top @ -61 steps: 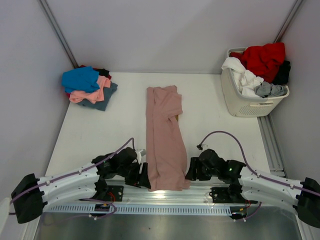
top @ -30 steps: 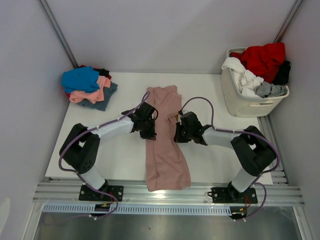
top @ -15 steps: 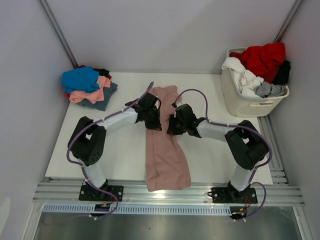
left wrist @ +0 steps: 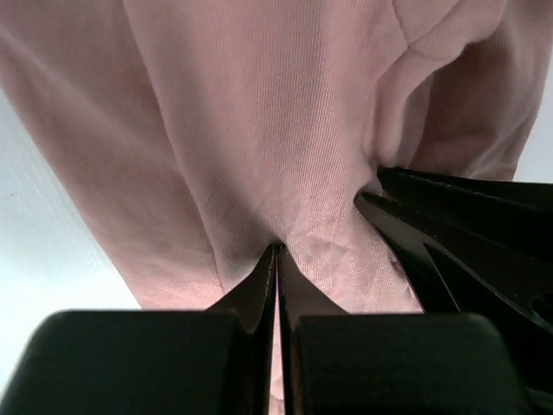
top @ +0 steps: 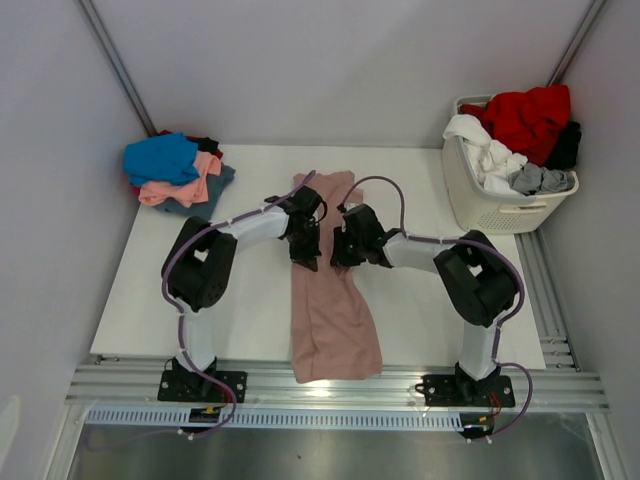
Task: Fold and stack the t-shirts
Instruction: Rotate the tshirt 90 degrees
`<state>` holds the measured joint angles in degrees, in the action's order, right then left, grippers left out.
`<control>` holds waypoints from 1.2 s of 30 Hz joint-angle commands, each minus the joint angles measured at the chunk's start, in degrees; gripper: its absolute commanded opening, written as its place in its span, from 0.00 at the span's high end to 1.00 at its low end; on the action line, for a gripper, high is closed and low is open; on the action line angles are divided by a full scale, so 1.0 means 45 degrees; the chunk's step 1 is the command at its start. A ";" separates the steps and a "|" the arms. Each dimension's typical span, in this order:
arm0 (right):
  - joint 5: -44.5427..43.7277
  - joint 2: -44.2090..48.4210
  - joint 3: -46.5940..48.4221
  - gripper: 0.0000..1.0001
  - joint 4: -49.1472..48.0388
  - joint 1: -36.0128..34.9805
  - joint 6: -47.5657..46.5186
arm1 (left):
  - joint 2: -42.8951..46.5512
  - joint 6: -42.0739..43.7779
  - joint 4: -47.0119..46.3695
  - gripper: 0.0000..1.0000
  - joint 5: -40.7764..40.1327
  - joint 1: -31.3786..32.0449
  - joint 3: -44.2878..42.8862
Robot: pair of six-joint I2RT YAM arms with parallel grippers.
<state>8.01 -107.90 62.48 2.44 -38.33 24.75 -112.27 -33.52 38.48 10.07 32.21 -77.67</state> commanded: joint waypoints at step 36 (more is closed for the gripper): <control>0.1541 -0.4604 0.7822 0.78 0.2082 0.3185 0.0047 | -0.3953 0.1530 0.2356 0.99 0.1648 -0.3505 -0.8662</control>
<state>14.00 -132.22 99.96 14.46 -23.88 25.91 -140.49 -27.90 55.33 14.50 16.78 -126.85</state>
